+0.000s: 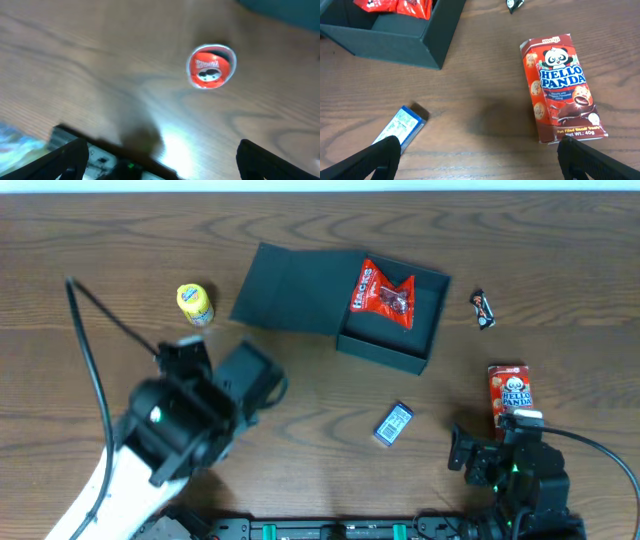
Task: Pack container
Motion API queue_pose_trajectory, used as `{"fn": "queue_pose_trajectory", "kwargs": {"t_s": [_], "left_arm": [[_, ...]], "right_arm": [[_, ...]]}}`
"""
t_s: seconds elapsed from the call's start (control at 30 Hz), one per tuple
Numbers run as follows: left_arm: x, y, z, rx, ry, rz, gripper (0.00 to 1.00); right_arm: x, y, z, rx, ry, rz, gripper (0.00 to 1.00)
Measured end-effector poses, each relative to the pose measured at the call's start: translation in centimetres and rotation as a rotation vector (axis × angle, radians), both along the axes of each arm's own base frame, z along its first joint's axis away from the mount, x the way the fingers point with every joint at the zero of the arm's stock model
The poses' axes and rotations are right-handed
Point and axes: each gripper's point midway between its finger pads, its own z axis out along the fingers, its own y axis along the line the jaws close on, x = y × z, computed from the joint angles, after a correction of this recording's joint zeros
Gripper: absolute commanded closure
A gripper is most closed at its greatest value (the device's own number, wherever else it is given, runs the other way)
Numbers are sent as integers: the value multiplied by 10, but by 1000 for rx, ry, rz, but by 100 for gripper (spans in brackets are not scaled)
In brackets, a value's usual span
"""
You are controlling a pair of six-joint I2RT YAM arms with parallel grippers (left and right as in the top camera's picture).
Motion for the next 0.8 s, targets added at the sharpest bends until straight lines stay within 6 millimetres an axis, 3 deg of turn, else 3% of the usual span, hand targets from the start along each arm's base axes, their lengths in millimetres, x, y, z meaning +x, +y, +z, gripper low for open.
{"fn": "queue_pose_trajectory", "kwargs": {"t_s": [0.2,0.3,0.47,0.57,0.7,0.8], "left_arm": [[-31,-5,-57,-72,25,0,5],[-26,-39,-82,-159,26,-56,5],[-8,-119,-80,-364,-40,-209,5],[1,-156,-82,-454,-36,-281,5],[16,-184,-89,-525,-19,-322,5],[23,-187,-96,-534,0,-310,5]], "right_arm": [[0,0,0,0,1,0,1],[0,0,0,0,0,0,1],[1,0,0,1,-2,0,1],[9,4,11,46,-56,-13,1],[18,10,23,132,-115,-36,1],[27,13,38,164,-185,-32,1]]}}
